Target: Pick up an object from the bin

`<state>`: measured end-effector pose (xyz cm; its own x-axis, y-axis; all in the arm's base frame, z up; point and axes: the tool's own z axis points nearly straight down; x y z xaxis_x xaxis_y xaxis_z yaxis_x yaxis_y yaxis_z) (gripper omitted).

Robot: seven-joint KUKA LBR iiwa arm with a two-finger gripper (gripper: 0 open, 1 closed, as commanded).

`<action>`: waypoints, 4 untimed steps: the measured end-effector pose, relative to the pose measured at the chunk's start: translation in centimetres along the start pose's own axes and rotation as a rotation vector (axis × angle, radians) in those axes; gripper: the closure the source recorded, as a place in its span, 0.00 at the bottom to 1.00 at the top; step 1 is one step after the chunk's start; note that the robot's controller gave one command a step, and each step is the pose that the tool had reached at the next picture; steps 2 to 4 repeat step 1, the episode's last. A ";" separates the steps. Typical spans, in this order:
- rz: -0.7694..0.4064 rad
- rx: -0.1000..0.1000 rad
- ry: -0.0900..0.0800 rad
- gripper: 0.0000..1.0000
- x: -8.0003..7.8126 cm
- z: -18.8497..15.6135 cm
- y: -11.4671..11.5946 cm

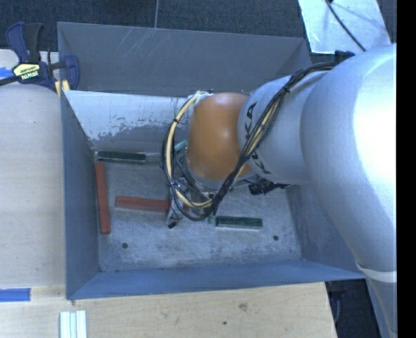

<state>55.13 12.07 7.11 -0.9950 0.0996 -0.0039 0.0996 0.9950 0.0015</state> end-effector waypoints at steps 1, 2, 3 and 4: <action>-0.234 -0.001 -0.006 1.00 2.4 -14.4 1.1; -0.234 -0.001 -0.006 1.00 2.4 -14.4 1.1; -0.234 -0.001 -0.006 1.00 2.4 -14.4 1.1; -0.234 -0.001 -0.006 1.00 2.4 -14.4 1.1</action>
Offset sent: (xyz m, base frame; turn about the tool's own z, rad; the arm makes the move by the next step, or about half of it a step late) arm -0.0258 0.0128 0.1397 -0.2329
